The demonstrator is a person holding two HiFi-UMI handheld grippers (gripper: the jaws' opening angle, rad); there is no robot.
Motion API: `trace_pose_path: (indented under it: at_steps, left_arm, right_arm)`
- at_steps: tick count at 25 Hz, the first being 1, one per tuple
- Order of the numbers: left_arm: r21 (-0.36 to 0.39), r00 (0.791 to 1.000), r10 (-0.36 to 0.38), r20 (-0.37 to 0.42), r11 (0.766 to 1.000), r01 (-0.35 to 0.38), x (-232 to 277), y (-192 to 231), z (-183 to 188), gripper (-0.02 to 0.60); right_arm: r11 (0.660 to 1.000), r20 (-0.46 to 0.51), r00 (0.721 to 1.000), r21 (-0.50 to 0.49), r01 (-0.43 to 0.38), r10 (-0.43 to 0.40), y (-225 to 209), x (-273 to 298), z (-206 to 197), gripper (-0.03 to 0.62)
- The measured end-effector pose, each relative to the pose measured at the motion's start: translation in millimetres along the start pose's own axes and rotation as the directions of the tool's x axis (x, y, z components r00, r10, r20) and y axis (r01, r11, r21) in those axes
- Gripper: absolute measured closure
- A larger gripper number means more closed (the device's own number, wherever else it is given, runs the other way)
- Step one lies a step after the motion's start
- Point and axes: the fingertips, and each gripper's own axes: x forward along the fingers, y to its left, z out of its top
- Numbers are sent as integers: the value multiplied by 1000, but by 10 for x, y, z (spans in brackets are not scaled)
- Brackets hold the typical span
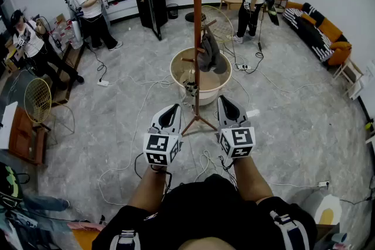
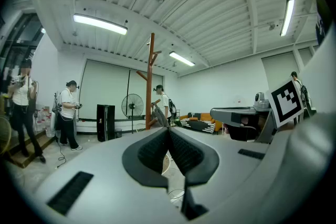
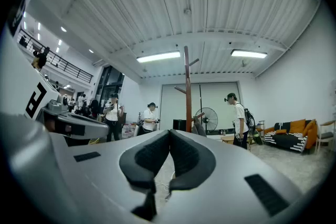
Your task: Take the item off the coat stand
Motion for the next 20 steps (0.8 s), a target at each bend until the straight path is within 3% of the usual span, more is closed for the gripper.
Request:
trace_pose_path:
  at_steps: [13, 20]
  left_arm:
    - [-10, 1000, 15, -14, 1000, -15, -330, 155, -42, 565]
    - [-2, 1000, 23, -12, 1000, -23, -195, 340, -15, 565]
  right_arm:
    - [999, 5, 999, 27, -42, 42, 370, -52, 73, 579]
    - [998, 27, 999, 51, -30, 29, 323, 133, 105, 579]
